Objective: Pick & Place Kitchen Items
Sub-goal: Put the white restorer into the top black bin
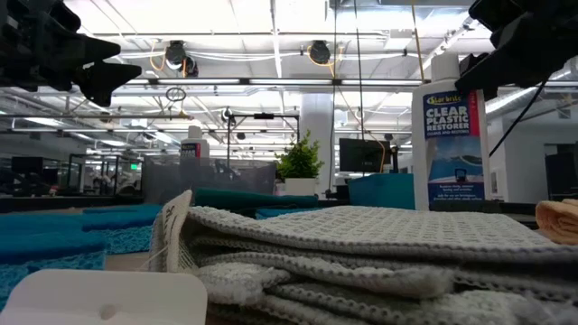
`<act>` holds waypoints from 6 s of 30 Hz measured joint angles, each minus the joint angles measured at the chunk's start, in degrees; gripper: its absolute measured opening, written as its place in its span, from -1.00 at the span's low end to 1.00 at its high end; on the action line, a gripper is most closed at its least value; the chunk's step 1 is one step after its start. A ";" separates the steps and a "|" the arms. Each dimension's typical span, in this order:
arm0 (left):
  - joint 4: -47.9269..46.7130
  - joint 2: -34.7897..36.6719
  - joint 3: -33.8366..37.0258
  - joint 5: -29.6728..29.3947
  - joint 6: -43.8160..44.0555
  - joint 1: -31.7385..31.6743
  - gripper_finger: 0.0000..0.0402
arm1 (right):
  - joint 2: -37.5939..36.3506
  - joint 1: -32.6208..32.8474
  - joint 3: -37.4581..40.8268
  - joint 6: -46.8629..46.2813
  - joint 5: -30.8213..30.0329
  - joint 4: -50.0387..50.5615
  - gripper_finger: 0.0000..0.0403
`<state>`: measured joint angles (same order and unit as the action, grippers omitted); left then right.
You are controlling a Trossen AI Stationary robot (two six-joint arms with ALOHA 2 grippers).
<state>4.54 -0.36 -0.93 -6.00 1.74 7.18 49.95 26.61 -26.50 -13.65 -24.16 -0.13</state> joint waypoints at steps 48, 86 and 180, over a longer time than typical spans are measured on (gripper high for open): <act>-0.02 0.00 0.00 0.00 0.00 0.00 0.27 | -0.24 -4.77 0.00 -0.37 0.25 -6.44 -0.45; -0.01 0.01 0.00 0.00 0.01 -0.01 0.27 | -0.17 -4.72 0.10 9.93 7.39 -5.29 -0.38; -0.01 0.01 0.02 0.00 0.01 -0.02 0.27 | -2.67 -5.17 2.05 7.16 1.64 -16.97 -0.50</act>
<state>4.52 -0.35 -0.91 -6.00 1.75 7.16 47.29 21.44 -24.45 -6.49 -22.52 -17.10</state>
